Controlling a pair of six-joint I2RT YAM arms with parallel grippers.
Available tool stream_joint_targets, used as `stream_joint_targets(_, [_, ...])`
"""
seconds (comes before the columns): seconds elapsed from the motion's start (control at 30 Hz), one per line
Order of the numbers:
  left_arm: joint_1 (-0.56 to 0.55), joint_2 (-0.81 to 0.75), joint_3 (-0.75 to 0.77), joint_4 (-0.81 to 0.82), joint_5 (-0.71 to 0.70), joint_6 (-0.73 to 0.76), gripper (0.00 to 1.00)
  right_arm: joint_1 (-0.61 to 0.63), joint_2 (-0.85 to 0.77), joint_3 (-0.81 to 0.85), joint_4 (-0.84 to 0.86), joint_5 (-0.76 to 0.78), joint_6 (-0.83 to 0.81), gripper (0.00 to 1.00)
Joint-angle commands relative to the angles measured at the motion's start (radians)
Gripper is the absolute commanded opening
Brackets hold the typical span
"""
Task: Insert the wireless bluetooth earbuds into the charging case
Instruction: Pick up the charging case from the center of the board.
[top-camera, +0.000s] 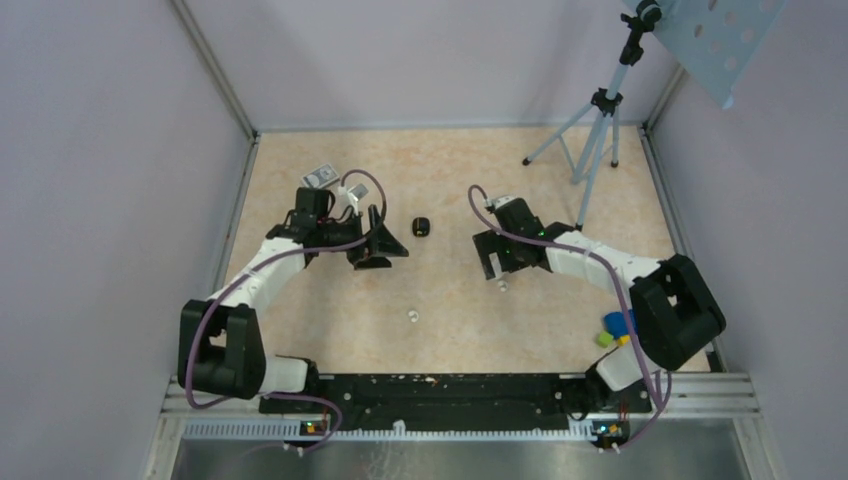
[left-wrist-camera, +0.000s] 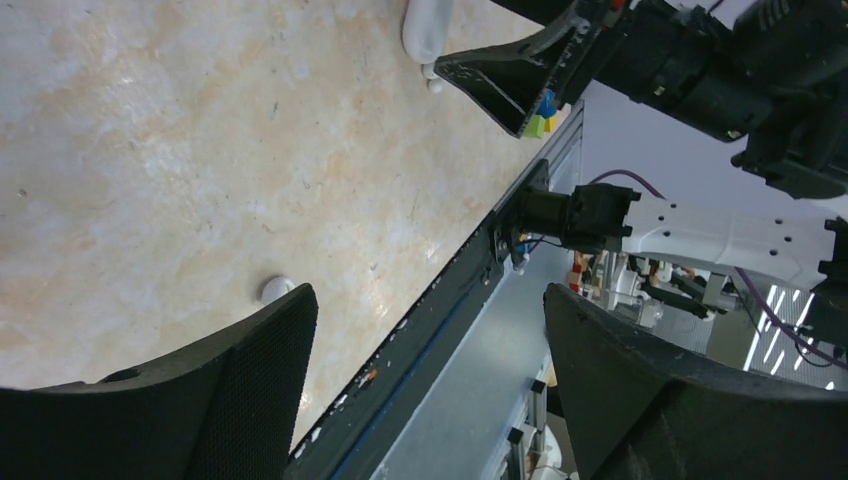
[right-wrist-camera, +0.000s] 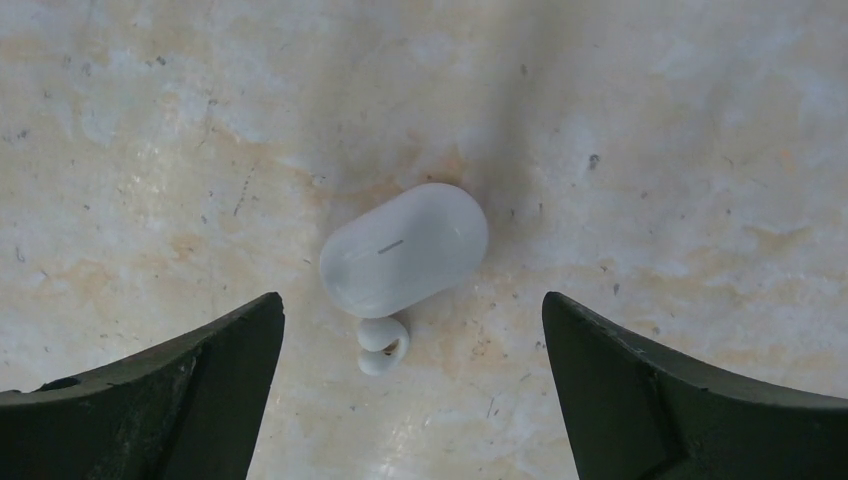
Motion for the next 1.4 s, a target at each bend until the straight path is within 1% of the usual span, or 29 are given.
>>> stream_joint_targets(0.0, [-0.002,-0.04,-0.013,0.014,0.087,0.036,0.88,-0.001,0.067,0.081,-0.031,-0.114,-0.261,0.99])
stream_joint_targets(0.07, [-0.003,-0.057,-0.024,0.054,0.118,0.013,0.88,-0.001,0.085,0.084,-0.032,-0.079,-0.29,0.99])
stream_joint_targets(0.13, [-0.003,-0.086,-0.036,0.101,0.115,-0.013,0.89,-0.004,0.099,0.1,-0.042,-0.041,-0.265,0.99])
stream_joint_targets(0.23, [-0.004,-0.097,-0.028,0.103,0.089,-0.015,0.89,-0.019,0.071,0.099,-0.02,-0.082,-0.127,0.99])
stream_joint_targets(0.3, [-0.004,-0.086,-0.024,0.103,0.092,-0.024,0.89,-0.033,0.027,0.066,0.029,-0.122,-0.029,0.99])
stream_joint_targets(0.37, [-0.004,-0.075,-0.027,0.113,0.1,-0.037,0.89,-0.041,-0.03,0.019,0.089,-0.097,0.084,0.98])
stream_joint_targets(0.43, [-0.004,-0.072,-0.029,0.12,0.094,-0.042,0.89,-0.051,-0.056,-0.015,0.119,-0.071,0.201,0.94])
stream_joint_targets(0.5, [-0.004,-0.078,-0.03,0.122,0.072,-0.046,0.89,-0.06,-0.075,-0.057,0.152,-0.054,0.311,0.85])
stream_joint_targets(0.53, [-0.004,-0.083,-0.031,0.127,0.066,-0.048,0.89,-0.063,-0.088,-0.083,0.168,-0.044,0.368,0.78])
stream_joint_targets(0.63, [-0.004,-0.096,-0.03,0.128,0.054,-0.052,0.89,-0.071,-0.125,-0.158,0.237,-0.046,0.489,0.61])
stream_joint_targets(0.67, [-0.004,-0.099,-0.03,0.127,0.054,-0.052,0.89,-0.073,-0.132,-0.171,0.246,-0.044,0.516,0.57])
stream_joint_targets(0.7, [-0.004,-0.1,-0.032,0.127,0.056,-0.052,0.89,-0.076,-0.134,-0.18,0.249,-0.041,0.539,0.56])
stream_joint_targets(0.93, [-0.004,-0.103,-0.049,0.11,0.063,-0.035,0.88,-0.088,-0.078,-0.196,0.298,-0.063,0.581,0.55])
stream_joint_targets(0.97, [-0.004,-0.106,-0.052,0.11,0.061,-0.035,0.88,-0.088,-0.068,-0.199,0.306,-0.063,0.59,0.54])
stream_joint_targets(1.1, [-0.004,-0.118,-0.06,0.103,0.057,-0.031,0.88,-0.099,-0.06,-0.233,0.346,-0.045,0.651,0.43])
stream_joint_targets(1.13, [-0.004,-0.12,-0.06,0.1,0.057,-0.03,0.88,-0.105,-0.059,-0.242,0.358,-0.049,0.665,0.42])
stream_joint_targets(1.37, [-0.004,-0.119,-0.062,0.087,0.057,-0.02,0.88,-0.113,-0.025,-0.258,0.386,-0.057,0.688,0.41])
